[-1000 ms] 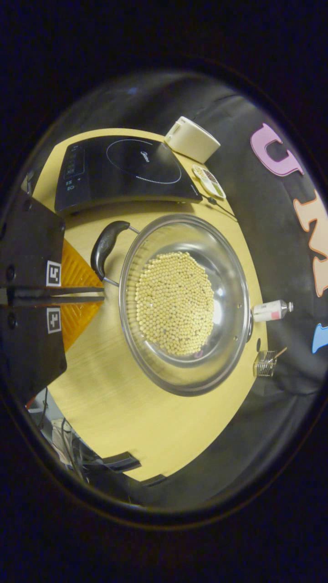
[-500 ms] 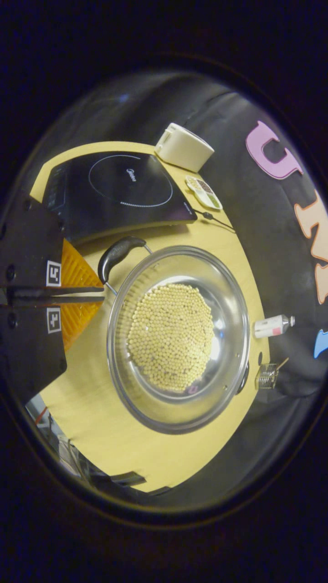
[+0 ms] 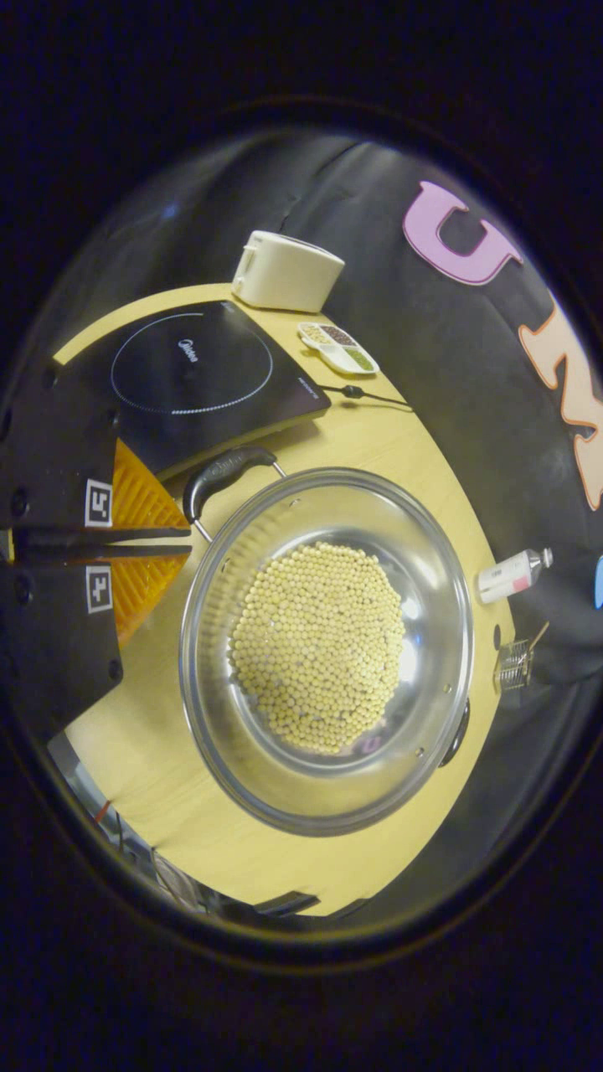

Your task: First push the handle of the pot to place it horizontally, then grasp the pot with both hands and set it on the induction cooktop.

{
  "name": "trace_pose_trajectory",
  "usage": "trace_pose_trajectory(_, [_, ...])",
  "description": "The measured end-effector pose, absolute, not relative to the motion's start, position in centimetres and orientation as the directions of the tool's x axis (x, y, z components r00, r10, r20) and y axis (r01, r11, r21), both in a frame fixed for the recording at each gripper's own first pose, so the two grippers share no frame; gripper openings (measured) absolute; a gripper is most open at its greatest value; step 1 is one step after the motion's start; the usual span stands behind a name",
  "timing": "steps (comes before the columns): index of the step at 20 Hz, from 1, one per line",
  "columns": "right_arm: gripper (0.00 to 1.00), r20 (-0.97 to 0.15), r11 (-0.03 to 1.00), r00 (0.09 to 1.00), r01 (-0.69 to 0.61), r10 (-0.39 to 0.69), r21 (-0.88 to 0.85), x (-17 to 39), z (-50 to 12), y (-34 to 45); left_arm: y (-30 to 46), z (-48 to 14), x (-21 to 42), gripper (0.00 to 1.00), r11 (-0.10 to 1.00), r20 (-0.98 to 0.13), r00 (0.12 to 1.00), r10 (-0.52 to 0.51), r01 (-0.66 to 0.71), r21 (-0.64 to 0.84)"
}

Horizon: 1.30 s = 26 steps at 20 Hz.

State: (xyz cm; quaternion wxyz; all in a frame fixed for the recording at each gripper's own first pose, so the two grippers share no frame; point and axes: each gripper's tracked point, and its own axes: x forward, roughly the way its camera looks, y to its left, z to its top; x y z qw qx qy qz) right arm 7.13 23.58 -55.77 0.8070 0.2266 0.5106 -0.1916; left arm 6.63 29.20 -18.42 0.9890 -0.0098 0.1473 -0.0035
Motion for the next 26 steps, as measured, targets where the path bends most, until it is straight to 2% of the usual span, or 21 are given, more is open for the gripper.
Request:
trace_pose_trajectory(6, [0.00,-0.902,0.751,0.432,0.596,-0.002,0.284,8.5,-55.4,24.9,28.6,-18.4,6.1,0.96,1.000,-0.304,0.953,-0.011,0.008,-0.011])
trace_pose_trajectory(7, [0.03,-0.896,0.745,0.443,0.594,0.012,0.303,8.8,-55.0,24.9,28.3,-18.3,6.2,0.96,1.000,-0.303,0.953,-0.016,0.013,-0.010])
trace_pose_trajectory(11, [0.03,-0.858,0.731,0.507,0.554,0.084,0.399,9.3,-52.6,24.7,25.9,-18.6,6.5,0.96,0.998,-0.315,0.948,-0.054,0.046,-0.033])
trace_pose_trajectory(12, [0.00,-0.848,0.734,0.522,0.541,0.089,0.410,9.1,-52.0,24.2,25.2,-18.9,6.4,0.96,0.997,-0.329,0.942,-0.067,0.054,-0.048])
trace_pose_trajectory(13, [0.03,-0.839,0.742,0.537,0.526,0.090,0.416,8.9,-51.4,23.4,24.2,-19.4,6.3,0.96,0.996,-0.344,0.935,-0.084,0.065,-0.066])
trace_pose_trajectory(16, [0.03,-0.814,0.804,0.578,0.453,0.062,0.384,8.6,-50.0,19.7,21.9,-21.2,6.9,0.96,0.993,-0.392,0.914,-0.106,0.080,-0.083])
trace_pose_trajectory(20, [0.00,-0.799,0.897,0.599,0.378,-0.049,0.228,8.4,-48.9,11.7,18.3,-24.3,7.7,0.96,0.991,-0.474,0.874,-0.109,0.057,-0.122])
trace_pose_trajectory(22, [0.00,-0.779,0.921,0.623,0.339,-0.068,0.191,9.1,-47.9,8.4,16.2,-25.9,8.0,0.97,0.988,-0.514,0.850,-0.114,0.044,-0.147])
trace_pose_trajectory(23, [0.13,-0.782,0.932,0.620,0.319,-0.070,0.169,9.1,-47.7,7.1,15.6,-26.7,8.2,1.00,0.990,-0.533,0.840,-0.101,0.029,-0.141])
trace_pose_trajectory(24, [0.06,-0.785,0.944,0.616,0.295,-0.068,0.150,8.8,-47.6,6.0,14.9,-27.4,8.6,0.97,0.991,-0.544,0.834,-0.089,0.019,-0.133])
trace_pose_trajectory(25, [0.18,-0.787,0.955,0.613,0.270,-0.070,0.126,9.0,-47.5,4.8,14.3,-28.1,8.9,0.97,0.992,-0.556,0.827,-0.078,0.010,-0.124])
trace_pose_trajectory(26, [0.19,-0.786,0.964,0.615,0.244,-0.069,0.106,9.3,-47.4,3.8,13.6,-28.9,8.9,0.96,0.993,-0.572,0.817,-0.069,0.002,-0.117])
